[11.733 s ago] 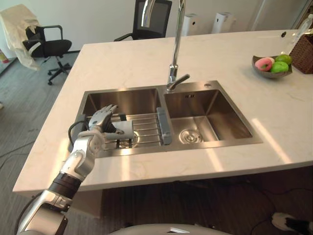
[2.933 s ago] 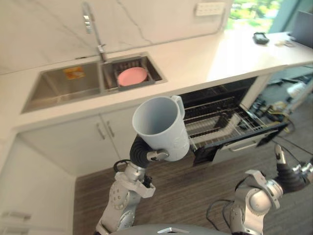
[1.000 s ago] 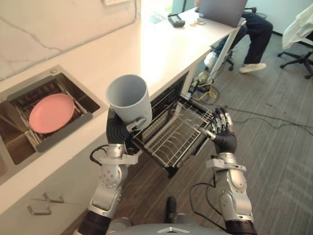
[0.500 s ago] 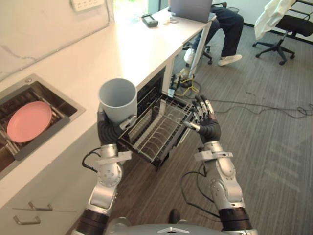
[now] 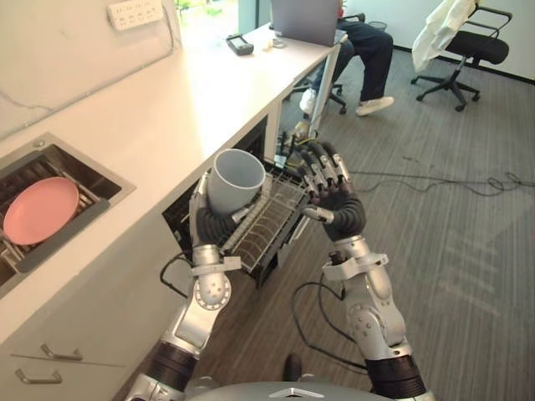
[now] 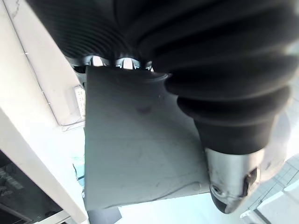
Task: Walk over to the sink, pick up the cup, carry it to the dishwasher, place the cup inside the dishwasher, then close the dishwasher door
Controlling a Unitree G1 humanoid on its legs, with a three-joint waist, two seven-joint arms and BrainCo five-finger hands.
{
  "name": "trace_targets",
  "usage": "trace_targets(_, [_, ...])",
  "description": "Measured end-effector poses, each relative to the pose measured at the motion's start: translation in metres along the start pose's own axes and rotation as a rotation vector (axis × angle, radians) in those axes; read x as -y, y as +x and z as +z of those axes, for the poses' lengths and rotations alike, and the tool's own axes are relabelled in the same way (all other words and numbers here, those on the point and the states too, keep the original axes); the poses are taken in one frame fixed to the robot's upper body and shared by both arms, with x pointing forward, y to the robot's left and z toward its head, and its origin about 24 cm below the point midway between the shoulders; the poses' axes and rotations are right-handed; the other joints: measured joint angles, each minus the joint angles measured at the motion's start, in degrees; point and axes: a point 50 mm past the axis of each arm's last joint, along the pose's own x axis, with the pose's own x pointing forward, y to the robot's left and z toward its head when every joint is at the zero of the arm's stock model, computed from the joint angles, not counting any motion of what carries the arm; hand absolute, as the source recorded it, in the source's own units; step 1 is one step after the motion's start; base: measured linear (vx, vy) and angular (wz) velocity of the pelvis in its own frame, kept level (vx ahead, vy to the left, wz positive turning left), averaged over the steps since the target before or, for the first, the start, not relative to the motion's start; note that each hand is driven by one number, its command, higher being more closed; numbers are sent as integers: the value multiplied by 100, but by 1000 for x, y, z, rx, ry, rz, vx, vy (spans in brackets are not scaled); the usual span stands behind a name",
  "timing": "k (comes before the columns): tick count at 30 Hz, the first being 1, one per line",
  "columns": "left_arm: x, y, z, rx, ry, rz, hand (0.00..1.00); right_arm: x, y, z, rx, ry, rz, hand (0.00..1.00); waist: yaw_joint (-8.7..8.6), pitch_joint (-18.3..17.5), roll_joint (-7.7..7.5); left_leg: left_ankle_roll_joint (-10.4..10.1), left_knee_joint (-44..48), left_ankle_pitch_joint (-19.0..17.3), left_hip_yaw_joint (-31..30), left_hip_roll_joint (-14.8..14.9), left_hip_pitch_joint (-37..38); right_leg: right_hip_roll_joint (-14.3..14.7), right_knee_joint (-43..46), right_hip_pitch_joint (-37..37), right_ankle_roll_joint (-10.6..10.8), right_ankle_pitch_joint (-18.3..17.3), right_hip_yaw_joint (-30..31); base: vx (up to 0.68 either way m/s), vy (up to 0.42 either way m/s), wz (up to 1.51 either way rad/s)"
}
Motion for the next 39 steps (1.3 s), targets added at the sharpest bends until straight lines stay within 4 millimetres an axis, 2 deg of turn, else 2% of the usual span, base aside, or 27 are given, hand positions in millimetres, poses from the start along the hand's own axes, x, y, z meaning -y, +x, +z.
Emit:
trace_targets(4, [10,-3,-2,-13,24,-38,100,-10,1,-8,-28,31,17,0,3,-7,-7,1,-3,2,0,1,-18,4,2,-2,-17,100,-15,-2,8,0])
trace_targets(16, [17,-2,0,10,39,-10,100,-19,1,-21,-78,-2,-104,0,49,-119,-141,80,0,119,42,-80,-160,-92,1,-173,68,152,-50,-66,27,-1])
trace_targets(21, [20,-3,2,14,28,-15,100,-18,1,-25,-119,-20,-162,0,38,-166,-63,61,1,134,42,-68,-166,-83,1,-184,11,168,-66,-6,0,-1])
trace_targets(31, [20,-2,5,20,18,-2,100,-18,9,-30,-177,-16,-203,0,96,-171,-57,60,5,134,28,-69,-163,-87,1,-186,-2,160,-94,-3,6,0])
trace_targets(39, [26,1,13,56,3,-26,100,-26,10,-39,-235,8,-170,0,168,-189,-64,60,6,134,9,-69,-162,-89,1,-175,-18,164,-114,-3,8,0])
